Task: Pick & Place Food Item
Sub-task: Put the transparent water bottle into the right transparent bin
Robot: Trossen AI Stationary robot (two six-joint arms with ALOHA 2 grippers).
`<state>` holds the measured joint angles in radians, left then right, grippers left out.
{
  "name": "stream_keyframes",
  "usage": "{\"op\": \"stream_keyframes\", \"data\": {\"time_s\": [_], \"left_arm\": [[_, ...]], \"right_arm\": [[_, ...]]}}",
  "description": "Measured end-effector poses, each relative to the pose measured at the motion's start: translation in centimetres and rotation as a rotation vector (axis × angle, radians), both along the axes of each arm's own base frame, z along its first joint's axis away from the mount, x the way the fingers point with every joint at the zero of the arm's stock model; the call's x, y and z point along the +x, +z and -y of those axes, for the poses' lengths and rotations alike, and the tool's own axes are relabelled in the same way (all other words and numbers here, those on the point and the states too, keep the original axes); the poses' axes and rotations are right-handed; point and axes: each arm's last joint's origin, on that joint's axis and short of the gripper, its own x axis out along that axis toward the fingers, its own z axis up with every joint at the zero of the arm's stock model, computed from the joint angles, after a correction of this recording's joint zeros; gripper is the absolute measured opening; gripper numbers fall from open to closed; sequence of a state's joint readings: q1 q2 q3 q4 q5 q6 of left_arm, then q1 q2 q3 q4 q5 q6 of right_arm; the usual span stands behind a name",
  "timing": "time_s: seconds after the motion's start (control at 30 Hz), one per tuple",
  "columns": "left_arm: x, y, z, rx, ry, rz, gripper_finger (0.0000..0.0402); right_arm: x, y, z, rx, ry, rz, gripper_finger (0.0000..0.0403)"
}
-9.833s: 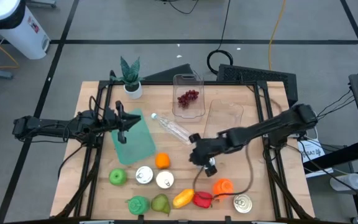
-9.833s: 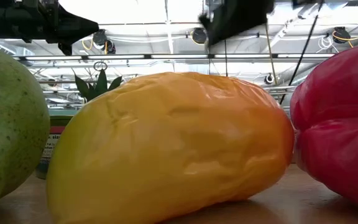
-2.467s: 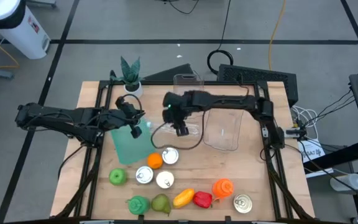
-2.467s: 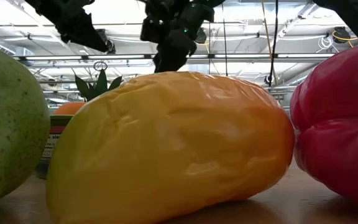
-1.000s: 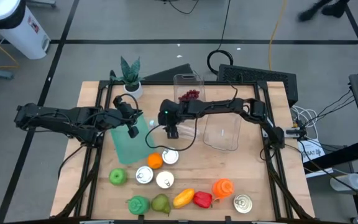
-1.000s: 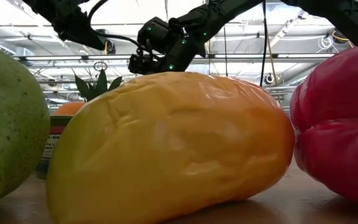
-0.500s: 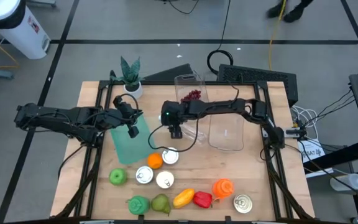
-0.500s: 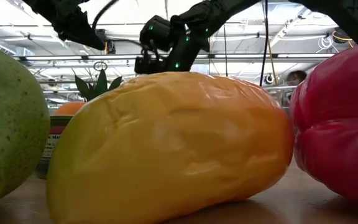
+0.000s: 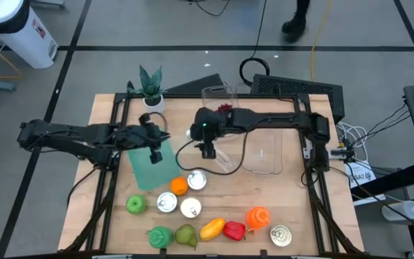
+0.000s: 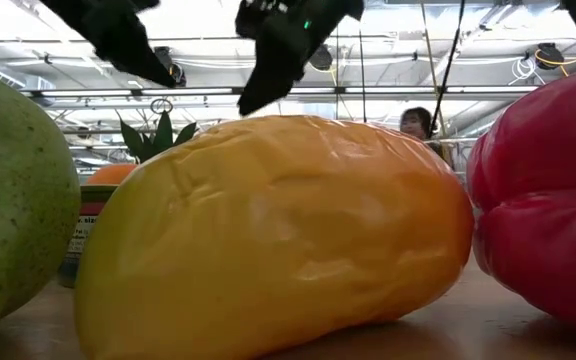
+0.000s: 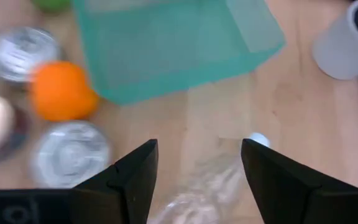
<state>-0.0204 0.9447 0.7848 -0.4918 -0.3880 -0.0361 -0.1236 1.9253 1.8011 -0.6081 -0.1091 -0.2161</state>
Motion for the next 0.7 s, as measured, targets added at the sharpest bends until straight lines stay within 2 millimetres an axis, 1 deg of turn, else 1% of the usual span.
{"op": "stream_keyframes", "data": {"time_s": [0.07,0.13,0.2,0.23,0.3,0.37,0.43,0.5,0.57,0.63,0.7], "left_arm": [[1.2,-0.3,-0.8,-0.022,-0.017,-0.053,0.0051],[2.9,-0.1,-2.0,-0.063,-0.03,-0.093,0.0051],[4.4,-0.4,-3.3,-0.097,-0.048,-0.189,0.0051],[5.3,-0.2,-3.9,-0.109,-0.061,-0.225,0.0051],[7.0,0.6,-5.1,-0.108,-0.091,-0.277,0.0051],[8.2,1.3,-6.2,-0.102,-0.134,-0.356,0.0051],[9.4,2.0,-7.3,-0.084,-0.193,-0.411,0.0051],[10.4,2.5,-8.1,-0.055,-0.253,-0.463,0.0051],[11.5,2.8,-8.9,-0.04,-0.277,-0.463,0.0052],[12.6,2.4,-9.6,-0.044,-0.301,-0.462,0.0058],[13.4,1.6,-10.0,-0.035,-0.337,-0.49,0.0073]], "right_arm": [[-0.8,1.6,-0.3,0.053,0.013,0.039,0.0215],[-2.2,3.2,-1.0,0.088,0.042,0.084,0.0203],[-3.7,4.7,-1.8,0.086,0.069,0.159,0.0187],[-4.6,5.1,-2.3,0.086,0.079,0.188,0.0177],[-6.6,5.4,-3.2,0.091,0.094,0.248,0.0152],[-8.7,5.5,-4.0,0.085,0.118,0.364,0.0122],[-11.3,5.2,-4.7,0.067,0.124,0.456,0.0088],[-13.5,4.9,-5.2,0.033,0.097,0.57,0.0052],[-15.4,3.7,-5.4,0.021,0.088,0.616,0.0017],[-16.8,2.2,-5.4,0.019,0.088,0.64,0.0006],[-18.2,0.8,-5.3,0.023,0.082,0.647,0.0015]]}}
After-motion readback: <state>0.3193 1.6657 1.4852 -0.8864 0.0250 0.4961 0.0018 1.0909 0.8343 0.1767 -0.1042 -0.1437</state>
